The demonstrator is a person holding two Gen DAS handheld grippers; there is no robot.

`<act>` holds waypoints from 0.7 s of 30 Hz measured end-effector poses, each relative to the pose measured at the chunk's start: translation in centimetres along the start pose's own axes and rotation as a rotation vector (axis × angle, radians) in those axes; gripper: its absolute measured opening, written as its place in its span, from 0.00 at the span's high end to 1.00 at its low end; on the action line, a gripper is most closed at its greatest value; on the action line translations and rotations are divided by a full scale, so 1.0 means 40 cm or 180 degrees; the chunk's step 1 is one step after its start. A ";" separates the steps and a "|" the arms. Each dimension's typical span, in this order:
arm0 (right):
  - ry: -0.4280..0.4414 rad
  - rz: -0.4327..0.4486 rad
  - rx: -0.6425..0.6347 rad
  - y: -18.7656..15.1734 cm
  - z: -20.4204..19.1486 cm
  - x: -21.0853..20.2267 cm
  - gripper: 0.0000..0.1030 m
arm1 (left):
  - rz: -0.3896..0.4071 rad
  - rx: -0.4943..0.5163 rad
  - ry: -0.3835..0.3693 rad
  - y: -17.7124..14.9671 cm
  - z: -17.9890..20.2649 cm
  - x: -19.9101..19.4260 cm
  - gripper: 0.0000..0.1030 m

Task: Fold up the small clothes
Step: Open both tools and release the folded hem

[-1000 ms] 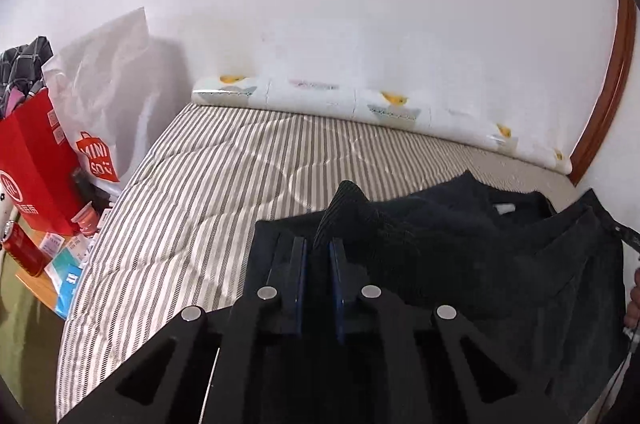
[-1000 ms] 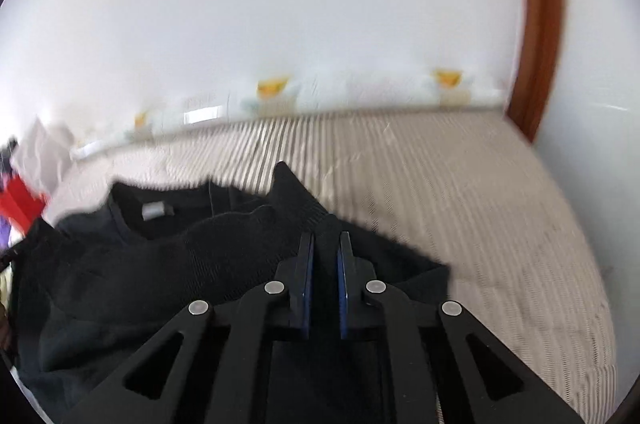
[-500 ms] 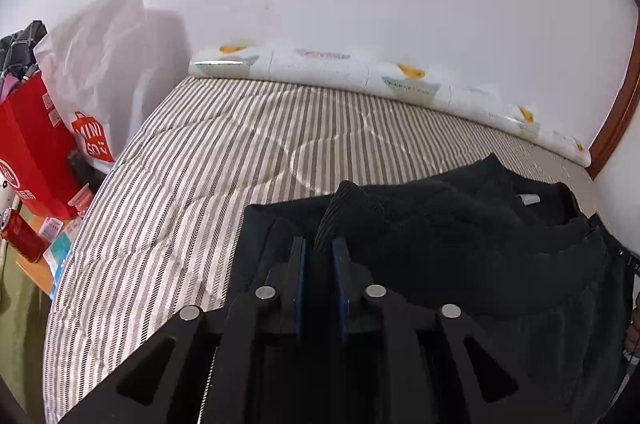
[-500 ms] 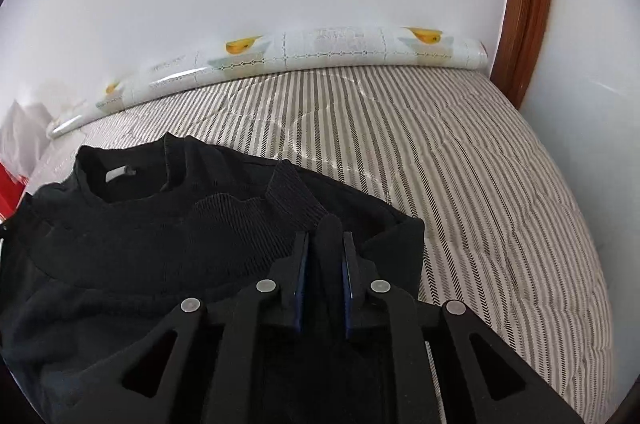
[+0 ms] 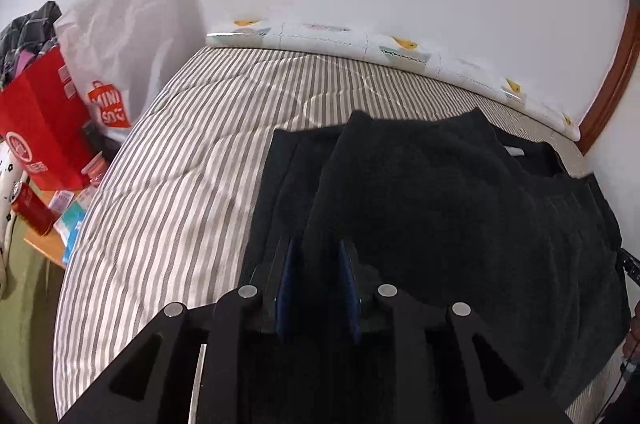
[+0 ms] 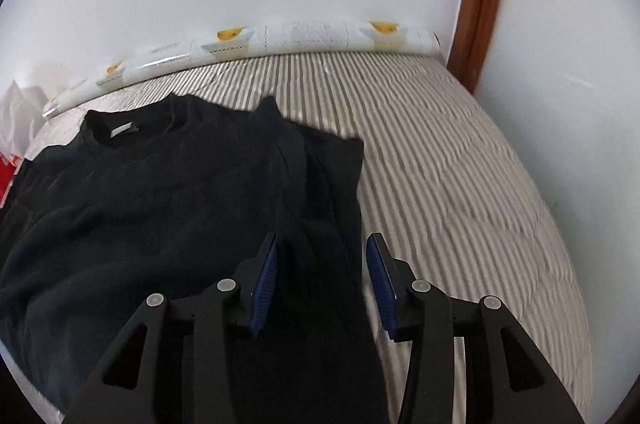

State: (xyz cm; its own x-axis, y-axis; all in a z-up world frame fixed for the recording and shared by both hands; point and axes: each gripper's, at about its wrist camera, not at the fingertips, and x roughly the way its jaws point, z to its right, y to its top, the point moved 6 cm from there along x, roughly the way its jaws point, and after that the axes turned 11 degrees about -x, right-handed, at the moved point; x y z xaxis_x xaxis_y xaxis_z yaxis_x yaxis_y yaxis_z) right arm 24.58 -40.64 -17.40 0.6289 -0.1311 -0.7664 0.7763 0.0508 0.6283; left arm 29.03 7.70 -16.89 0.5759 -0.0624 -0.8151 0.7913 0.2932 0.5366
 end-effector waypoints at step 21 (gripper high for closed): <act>0.0724 0.0291 -0.0648 0.008 -0.554 -0.204 0.56 | -0.0026 -0.0127 -0.0251 -0.233 -0.193 -0.213 0.62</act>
State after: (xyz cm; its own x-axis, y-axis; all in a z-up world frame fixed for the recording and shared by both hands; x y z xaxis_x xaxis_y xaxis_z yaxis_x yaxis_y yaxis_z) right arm 20.67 -17.61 -13.92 0.6722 0.1066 -0.7327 0.6944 0.2524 0.6738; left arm 15.17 12.87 -16.62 0.5852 -0.1394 -0.7988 0.7880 0.3301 0.5197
